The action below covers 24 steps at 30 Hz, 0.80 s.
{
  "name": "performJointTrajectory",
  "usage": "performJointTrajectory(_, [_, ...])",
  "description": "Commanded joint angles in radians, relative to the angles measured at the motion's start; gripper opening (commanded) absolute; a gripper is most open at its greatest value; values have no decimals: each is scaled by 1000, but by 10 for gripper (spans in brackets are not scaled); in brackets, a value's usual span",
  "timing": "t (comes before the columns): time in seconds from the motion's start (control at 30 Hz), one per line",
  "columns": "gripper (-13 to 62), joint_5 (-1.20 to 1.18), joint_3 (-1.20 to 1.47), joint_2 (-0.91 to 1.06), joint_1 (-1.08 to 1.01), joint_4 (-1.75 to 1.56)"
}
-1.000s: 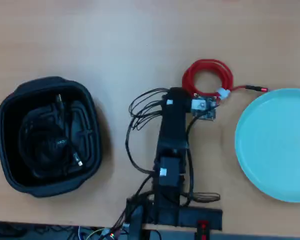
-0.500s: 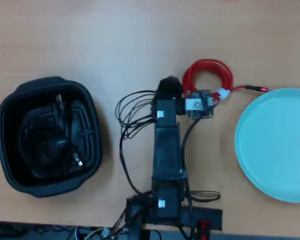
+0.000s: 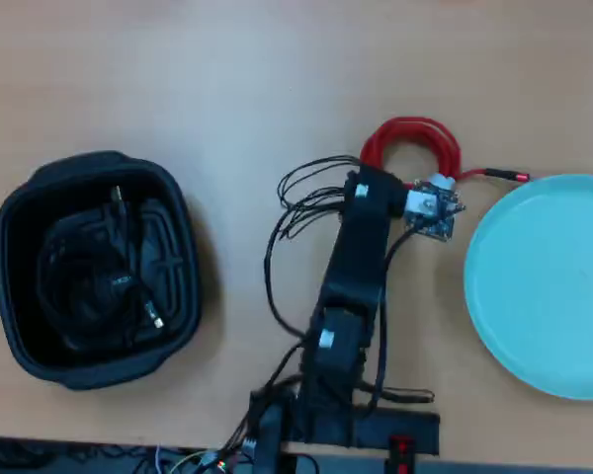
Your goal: Put a black charging cable in a black bowl and put a red charging cable in a green bowl
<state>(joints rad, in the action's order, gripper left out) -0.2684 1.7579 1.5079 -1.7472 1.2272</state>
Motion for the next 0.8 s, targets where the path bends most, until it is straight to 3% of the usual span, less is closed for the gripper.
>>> performJointTrajectory(0.0, [392,9,-138,-29,-2,-32])
performJointTrajectory(0.77, [433,11,-152,-230,-34,-34])
